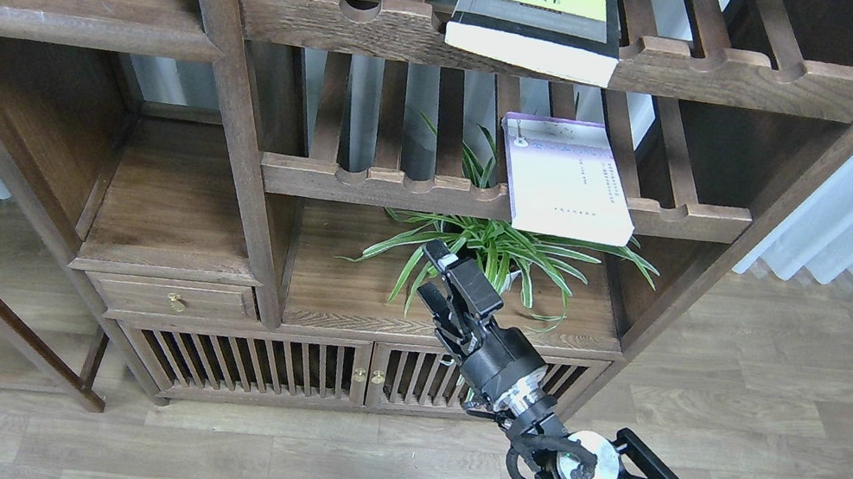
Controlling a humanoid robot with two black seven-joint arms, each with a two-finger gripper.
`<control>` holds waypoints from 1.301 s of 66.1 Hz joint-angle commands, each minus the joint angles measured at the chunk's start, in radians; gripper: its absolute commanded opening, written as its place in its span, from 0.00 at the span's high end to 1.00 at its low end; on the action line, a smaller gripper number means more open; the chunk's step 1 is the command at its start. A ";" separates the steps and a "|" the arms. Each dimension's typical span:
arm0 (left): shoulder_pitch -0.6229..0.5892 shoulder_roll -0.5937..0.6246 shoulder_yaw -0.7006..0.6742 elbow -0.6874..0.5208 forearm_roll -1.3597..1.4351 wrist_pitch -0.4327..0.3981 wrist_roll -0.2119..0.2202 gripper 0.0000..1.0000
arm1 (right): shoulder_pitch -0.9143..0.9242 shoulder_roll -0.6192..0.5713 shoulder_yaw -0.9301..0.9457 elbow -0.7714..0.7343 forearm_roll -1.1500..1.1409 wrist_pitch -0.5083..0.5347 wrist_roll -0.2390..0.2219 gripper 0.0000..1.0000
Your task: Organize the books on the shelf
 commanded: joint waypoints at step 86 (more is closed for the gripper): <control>-0.012 -0.106 0.035 0.147 0.026 -0.033 -0.008 0.61 | -0.009 0.000 0.001 0.016 0.000 0.000 0.000 0.01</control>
